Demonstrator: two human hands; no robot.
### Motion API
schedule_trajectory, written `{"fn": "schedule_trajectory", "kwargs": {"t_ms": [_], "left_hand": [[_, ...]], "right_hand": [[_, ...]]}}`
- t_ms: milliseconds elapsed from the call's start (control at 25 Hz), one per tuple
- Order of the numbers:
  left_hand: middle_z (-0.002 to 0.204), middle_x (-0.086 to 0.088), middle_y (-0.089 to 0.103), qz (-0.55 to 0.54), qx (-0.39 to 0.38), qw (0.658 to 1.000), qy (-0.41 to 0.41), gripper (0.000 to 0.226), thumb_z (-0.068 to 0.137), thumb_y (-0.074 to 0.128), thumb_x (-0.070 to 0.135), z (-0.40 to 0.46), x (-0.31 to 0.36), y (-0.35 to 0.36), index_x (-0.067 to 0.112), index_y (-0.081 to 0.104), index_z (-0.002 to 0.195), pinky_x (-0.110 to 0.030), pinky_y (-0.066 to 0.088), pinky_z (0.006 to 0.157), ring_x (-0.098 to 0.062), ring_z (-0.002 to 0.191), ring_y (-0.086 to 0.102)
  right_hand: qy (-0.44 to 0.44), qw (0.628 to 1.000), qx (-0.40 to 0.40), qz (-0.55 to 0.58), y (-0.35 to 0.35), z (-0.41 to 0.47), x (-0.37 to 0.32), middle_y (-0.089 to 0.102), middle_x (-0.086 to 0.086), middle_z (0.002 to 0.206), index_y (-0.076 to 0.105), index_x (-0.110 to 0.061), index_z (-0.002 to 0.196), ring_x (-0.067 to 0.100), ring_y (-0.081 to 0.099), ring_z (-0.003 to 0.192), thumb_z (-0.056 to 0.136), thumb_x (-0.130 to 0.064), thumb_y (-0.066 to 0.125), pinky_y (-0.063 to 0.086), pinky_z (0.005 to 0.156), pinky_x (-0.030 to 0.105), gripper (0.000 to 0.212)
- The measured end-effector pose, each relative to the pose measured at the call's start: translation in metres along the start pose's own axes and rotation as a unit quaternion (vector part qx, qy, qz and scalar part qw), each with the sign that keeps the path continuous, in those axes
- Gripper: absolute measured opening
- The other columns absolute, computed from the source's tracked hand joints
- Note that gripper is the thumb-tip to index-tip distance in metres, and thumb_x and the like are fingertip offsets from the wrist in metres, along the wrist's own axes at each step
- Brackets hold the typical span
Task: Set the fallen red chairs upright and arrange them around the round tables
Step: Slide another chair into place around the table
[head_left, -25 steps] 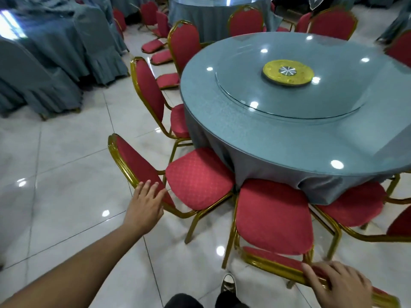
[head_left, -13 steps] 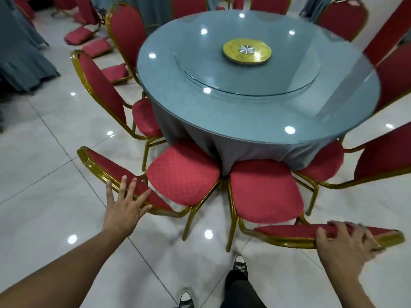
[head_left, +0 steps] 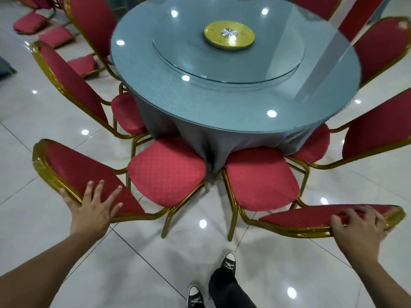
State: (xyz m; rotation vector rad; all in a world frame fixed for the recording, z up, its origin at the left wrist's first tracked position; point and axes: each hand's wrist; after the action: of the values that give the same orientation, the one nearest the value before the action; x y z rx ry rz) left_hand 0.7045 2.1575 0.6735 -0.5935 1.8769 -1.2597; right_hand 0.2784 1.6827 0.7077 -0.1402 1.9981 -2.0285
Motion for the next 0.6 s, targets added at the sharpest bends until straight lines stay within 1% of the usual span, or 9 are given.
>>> {"fn": "schedule_trajectory", "kwargs": {"t_ms": [80,120,160,200,240,320,400,520,600], "left_hand": [[0.146,-0.022,0.050,-0.014,0.005,1.000,-0.001,0.062,0.090,0.060,0.050,0.002,-0.001,-0.006,0.028,0.048,0.146,-0.084,0.002,0.104,-0.046,0.142,0.035],[0.145,-0.022,0.051,-0.017,0.004,1.000,0.006,0.056,0.096,0.049,0.055,0.000,0.001,-0.011,0.028,0.048,0.145,-0.084,0.002,0.104,-0.046,0.141,0.036],[0.145,-0.021,0.052,-0.020,-0.010,1.000,0.008,0.058,0.100,0.029,0.059,-0.001,0.002,-0.014,0.028,0.048,0.145,-0.083,0.000,0.106,-0.046,0.141,0.037],[0.146,-0.019,0.052,-0.015,-0.028,0.999,0.004,0.068,0.098,0.009,0.060,-0.002,0.001,-0.015,0.030,0.048,0.145,-0.081,-0.003,0.107,-0.044,0.142,0.037],[0.147,-0.017,0.051,-0.007,-0.033,0.999,-0.003,0.075,0.095,-0.001,0.060,-0.003,0.000,-0.014,0.032,0.047,0.145,-0.079,-0.004,0.109,-0.042,0.144,0.036],[0.146,-0.014,0.053,-0.004,-0.026,0.999,-0.022,0.074,0.094,0.004,0.058,-0.007,-0.004,-0.016,0.032,0.053,0.143,-0.076,-0.003,0.112,-0.039,0.145,0.036],[0.136,-0.015,0.060,-0.027,-0.034,0.999,-0.022,0.068,0.097,0.012,0.052,-0.011,-0.009,-0.021,0.026,0.065,0.129,-0.070,0.006,0.117,-0.040,0.138,0.045],[0.132,-0.012,0.061,-0.082,-0.008,0.996,-0.038,0.070,0.101,0.005,0.049,-0.015,-0.031,-0.030,0.020,0.066,0.118,-0.056,0.024,0.116,-0.036,0.132,0.049],[0.136,-0.011,0.058,-0.118,0.024,0.992,-0.042,0.058,0.100,0.016,0.047,-0.006,-0.057,-0.036,0.020,0.064,0.119,-0.051,0.029,0.115,-0.033,0.134,0.046]], "right_hand": [[0.027,1.000,0.006,-0.015,0.003,-0.001,-0.005,0.049,0.022,0.129,0.071,-0.015,0.102,0.036,0.031,0.134,0.084,-0.032,0.058,0.020,0.111,0.071,0.028],[0.045,0.999,0.008,-0.026,0.005,-0.002,-0.007,0.050,0.023,0.130,0.071,-0.014,0.103,0.035,0.032,0.134,0.085,-0.029,0.061,0.022,0.111,0.070,0.025],[0.055,0.998,0.006,-0.036,0.009,-0.004,-0.013,0.051,0.023,0.130,0.070,-0.015,0.105,0.034,0.033,0.134,0.085,-0.028,0.061,0.022,0.112,0.068,0.026],[0.053,0.998,0.004,-0.039,0.015,-0.006,-0.026,0.052,0.022,0.132,0.069,-0.017,0.107,0.033,0.036,0.134,0.085,-0.030,0.061,0.021,0.114,0.066,0.027],[0.034,0.998,-0.003,-0.046,0.023,-0.008,-0.045,0.053,0.020,0.134,0.069,-0.019,0.109,0.032,0.039,0.134,0.085,-0.033,0.062,0.018,0.116,0.063,0.029],[-0.046,0.994,-0.039,-0.091,0.040,-0.016,-0.094,0.056,0.012,0.136,0.067,-0.025,0.118,0.031,0.045,0.133,0.085,-0.040,0.062,0.009,0.122,0.055,0.036],[-0.118,0.985,-0.084,-0.090,0.052,-0.027,-0.147,0.059,0.007,0.133,0.063,-0.026,0.125,0.029,0.052,0.128,0.087,-0.042,0.064,0.008,0.122,0.049,0.042],[-0.221,0.971,-0.083,0.032,0.062,-0.055,-0.234,0.066,0.013,0.116,0.070,-0.016,0.112,0.038,0.061,0.110,0.078,-0.022,0.079,0.020,0.117,0.057,0.036],[-0.268,0.957,-0.073,0.082,0.064,-0.073,-0.294,0.067,0.012,0.107,0.071,-0.015,0.104,0.038,0.063,0.101,0.073,-0.016,0.081,0.030,0.112,0.059,0.032]]}}
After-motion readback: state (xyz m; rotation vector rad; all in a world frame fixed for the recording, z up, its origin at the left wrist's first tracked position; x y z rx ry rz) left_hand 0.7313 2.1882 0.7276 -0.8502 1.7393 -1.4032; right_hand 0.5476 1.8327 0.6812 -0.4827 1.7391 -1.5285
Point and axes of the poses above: each hand's wrist, its own z-axis towards the middle knuckle, its own y-axis out of the palm, x = y × z
